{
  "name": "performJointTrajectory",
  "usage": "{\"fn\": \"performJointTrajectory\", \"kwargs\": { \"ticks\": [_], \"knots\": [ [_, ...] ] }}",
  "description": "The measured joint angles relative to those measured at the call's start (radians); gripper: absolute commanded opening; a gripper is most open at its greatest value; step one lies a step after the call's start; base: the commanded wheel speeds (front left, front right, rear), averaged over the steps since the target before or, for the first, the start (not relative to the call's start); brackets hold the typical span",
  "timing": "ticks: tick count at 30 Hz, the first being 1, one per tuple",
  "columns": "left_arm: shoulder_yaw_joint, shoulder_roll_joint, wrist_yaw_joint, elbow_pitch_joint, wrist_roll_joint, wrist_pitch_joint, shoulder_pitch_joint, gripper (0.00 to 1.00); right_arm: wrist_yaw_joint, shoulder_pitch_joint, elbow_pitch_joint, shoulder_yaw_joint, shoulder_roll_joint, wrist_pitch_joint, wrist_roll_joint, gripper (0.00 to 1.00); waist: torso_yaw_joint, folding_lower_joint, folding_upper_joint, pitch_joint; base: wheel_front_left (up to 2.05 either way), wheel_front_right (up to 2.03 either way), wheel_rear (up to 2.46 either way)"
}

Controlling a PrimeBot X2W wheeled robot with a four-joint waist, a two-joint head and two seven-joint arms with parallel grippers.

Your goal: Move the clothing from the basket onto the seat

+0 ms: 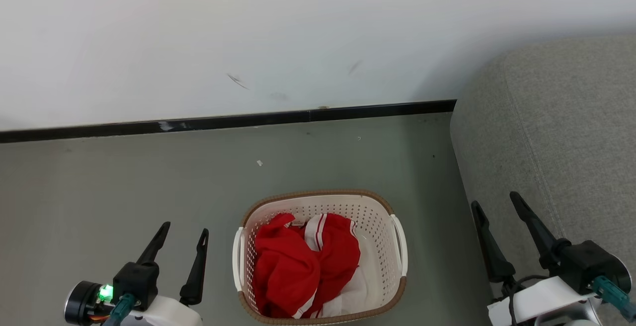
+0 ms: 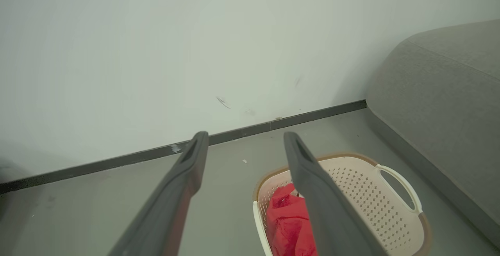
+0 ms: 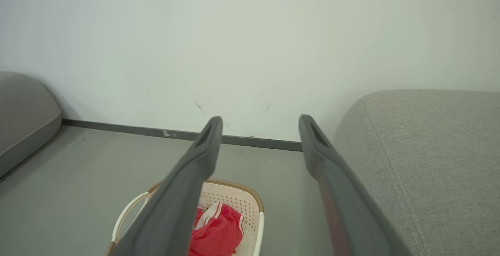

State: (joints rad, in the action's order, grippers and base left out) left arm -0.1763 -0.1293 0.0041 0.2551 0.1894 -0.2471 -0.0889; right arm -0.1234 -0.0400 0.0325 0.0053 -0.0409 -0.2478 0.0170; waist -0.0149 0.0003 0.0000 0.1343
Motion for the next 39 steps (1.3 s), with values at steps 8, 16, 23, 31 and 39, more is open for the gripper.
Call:
{"fn": "performJointTrajectory", "kwargs": {
  "ticks": [8,16,23,31,39],
  "knots": [
    [-0.068,0.006,-0.043,0.086,-0.028,0.027,-0.074,1.0,0.0,0.007,0.044,-0.016,0.0,0.0,0.0,1.0,-0.022,0.0,0.0,0.064,0.0,0.0,0.0],
    [-0.119,0.005,-0.069,0.169,-0.077,0.045,-0.164,1.0,0.0,0.029,0.084,-0.04,0.0,0.0,0.0,1.0,-0.051,0.0,0.0,0.14,0.0,0.0,0.0],
    [-0.122,0.002,-0.07,0.22,-0.082,0.048,-0.232,1.0,0.0,0.074,0.112,-0.036,0.0,0.0,0.007,1.0,-0.081,0.0,0.0,0.218,0.0,0.0,0.0],
    [-0.11,0.007,-0.07,0.259,-0.081,0.048,-0.297,1.0,0.0,0.147,0.128,-0.005,0.0,-0.005,0.037,1.0,-0.118,0.0,0.0,0.313,0.0,0.0,0.0],
    [-0.135,0.023,-0.079,0.289,-0.092,0.042,-0.348,1.0,0.0,0.219,0.135,0.015,0.0,-0.007,0.056,1.0,-0.157,0.0,0.0,0.402,0.0,0.0,0.0]
  ]
}}
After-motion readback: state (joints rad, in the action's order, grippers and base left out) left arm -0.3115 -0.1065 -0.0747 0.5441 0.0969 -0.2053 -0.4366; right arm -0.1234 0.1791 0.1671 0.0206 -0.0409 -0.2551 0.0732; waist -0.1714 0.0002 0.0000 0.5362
